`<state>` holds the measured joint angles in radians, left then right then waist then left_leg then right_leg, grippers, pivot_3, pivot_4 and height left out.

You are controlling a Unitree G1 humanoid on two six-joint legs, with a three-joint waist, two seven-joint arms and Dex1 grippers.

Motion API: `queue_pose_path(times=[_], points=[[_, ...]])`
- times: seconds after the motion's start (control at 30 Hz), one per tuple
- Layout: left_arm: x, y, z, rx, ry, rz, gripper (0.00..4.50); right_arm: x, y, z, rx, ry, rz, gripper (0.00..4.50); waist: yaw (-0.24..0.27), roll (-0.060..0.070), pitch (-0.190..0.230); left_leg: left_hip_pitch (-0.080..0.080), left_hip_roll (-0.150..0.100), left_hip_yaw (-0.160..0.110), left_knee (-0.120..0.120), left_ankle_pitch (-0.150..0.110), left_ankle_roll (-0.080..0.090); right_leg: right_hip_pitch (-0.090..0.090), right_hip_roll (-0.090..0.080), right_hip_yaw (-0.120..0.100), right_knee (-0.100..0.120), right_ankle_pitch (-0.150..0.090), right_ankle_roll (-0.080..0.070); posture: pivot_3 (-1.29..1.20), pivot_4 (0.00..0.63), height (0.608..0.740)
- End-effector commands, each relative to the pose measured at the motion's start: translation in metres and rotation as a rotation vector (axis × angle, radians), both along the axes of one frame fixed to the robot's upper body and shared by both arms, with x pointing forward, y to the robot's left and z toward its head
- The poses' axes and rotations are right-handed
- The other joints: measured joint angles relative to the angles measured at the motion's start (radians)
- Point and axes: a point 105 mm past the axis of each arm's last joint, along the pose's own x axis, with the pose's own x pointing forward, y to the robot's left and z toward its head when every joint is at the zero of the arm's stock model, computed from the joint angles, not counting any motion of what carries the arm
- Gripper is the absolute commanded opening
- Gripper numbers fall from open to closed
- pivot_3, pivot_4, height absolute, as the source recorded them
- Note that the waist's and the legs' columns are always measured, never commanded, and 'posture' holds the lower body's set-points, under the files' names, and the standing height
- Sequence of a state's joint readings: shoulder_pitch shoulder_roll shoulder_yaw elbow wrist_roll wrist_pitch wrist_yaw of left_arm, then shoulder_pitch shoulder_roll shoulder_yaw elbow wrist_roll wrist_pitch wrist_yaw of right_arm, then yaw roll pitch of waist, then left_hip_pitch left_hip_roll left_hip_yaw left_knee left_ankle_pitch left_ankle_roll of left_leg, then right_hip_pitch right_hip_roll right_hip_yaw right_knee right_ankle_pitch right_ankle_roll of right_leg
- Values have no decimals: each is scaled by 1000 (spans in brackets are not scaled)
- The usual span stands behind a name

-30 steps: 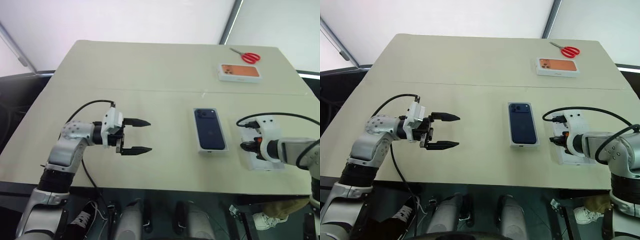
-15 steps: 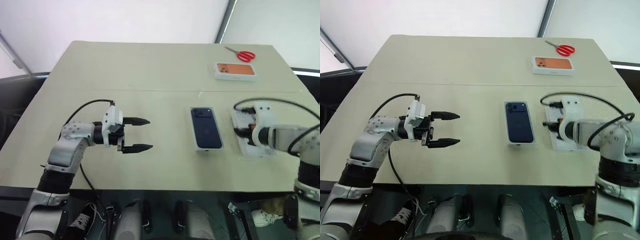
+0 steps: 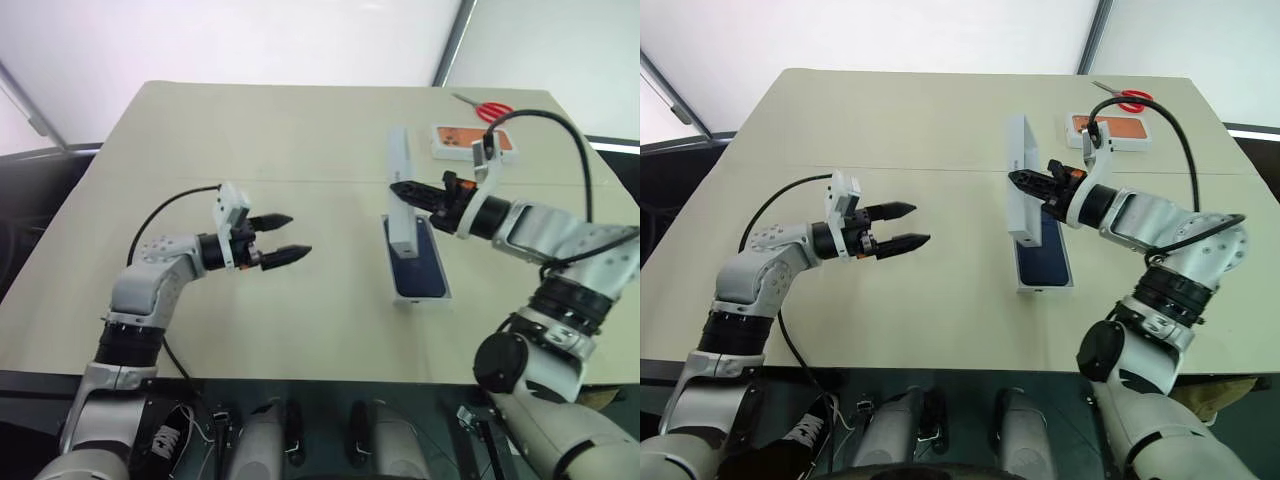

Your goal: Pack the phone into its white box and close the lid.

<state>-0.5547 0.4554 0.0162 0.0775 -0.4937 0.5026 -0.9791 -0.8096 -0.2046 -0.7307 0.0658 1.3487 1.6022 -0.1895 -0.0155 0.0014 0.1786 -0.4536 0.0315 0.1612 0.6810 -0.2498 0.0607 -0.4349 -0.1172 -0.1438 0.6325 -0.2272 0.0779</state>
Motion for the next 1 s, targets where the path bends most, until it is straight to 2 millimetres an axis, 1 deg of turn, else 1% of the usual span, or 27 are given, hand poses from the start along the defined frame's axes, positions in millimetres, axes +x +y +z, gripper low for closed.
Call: queue_pose_path(times=[0.03,0.1,0.17,0.23,0.27,0.37,0.4,0.43,0.5,0.53,0.57,0.63,0.7,0.8,0.9,1.0], points=[[0,-1,13,-45,-52,44,4500,-12,13,6,111,-19,49,45,-1,0,0,0,0,0,0,0,0,0,0,0,0,0,0,0,150,738],[1,-1,12,-57,-39,61,4500,-18,21,8,169,15,71,45,0,0,0,0,0,0,0,0,0,0,0,0,0,0,0,0,150,738],[1,-3,11,-70,-36,64,4500,-23,24,2,163,56,81,45,-1,0,0,0,0,0,0,0,0,0,0,0,0,0,0,0,150,738],[2,-7,11,-111,13,55,3980,-25,24,-3,143,79,75,0,1,0,0,0,0,0,0,0,0,0,0,0,0,0,0,0,150,738],[4,-9,9,-108,5,64,3710,-23,22,-6,131,98,60,0,1,0,0,0,0,0,0,0,0,0,0,1,0,0,0,0,150,738],[9,-19,-3,-95,22,82,2103,-26,20,-14,124,112,69,0,2,0,0,0,0,0,0,0,0,0,0,1,0,0,0,0,150,738],[9,-22,-5,-100,33,81,1679,-28,20,-16,117,111,77,0,3,0,0,1,0,0,0,0,0,1,0,1,0,0,0,0,150,738],[8,-29,-7,-112,42,65,1122,-31,20,-21,94,122,84,0,3,0,0,1,0,0,0,0,0,1,0,1,0,0,0,0,150,738],[2,-49,-15,-120,69,19,69,-31,18,-28,104,149,87,0,4,0,0,1,0,0,0,0,0,1,0,1,0,0,0,0,150,738],[0,-60,-17,-132,63,-2,18,-31,17,-33,98,168,81,0,5,0,0,1,0,0,0,0,0,1,0,1,0,0,0,0,150,738],[0,-69,-18,-145,66,-8,18,-31,18,-33,112,167,94,0,5,0,0,1,0,0,0,0,0,1,0,1,0,0,0,0,150,738],[3,-81,-22,-157,79,-10,18,-31,18,-33,109,164,88,0,4,0,0,1,0,0,1,0,0,1,0,1,0,0,0,0,150,738],[6,-89,-25,-141,70,-10,18,-29,16,-29,140,155,77,0,4,0,0,1,0,0,1,0,1,1,0,2,0,0,0,0,150,738],[5,-100,-27,-123,63,-33,18,-31,13,-29,114,146,78,0,3,0,0,1,0,0,1,-1,1,1,0,2,0,0,0,0,150,738],[4,-104,-27,-115,50,-50,0,-26,4,-33,102,172,36,931,6,0,0,1,0,0,1,-1,2,1,0,2,-1,0,0,0,150,738],[2,-106,-27,-110,50,-61,0,-20,-6,-33,61,171,-16,2448,6,0,0,1,0,0,1,-2,4,1,-1,1,-1,0,0,0,150,738]])
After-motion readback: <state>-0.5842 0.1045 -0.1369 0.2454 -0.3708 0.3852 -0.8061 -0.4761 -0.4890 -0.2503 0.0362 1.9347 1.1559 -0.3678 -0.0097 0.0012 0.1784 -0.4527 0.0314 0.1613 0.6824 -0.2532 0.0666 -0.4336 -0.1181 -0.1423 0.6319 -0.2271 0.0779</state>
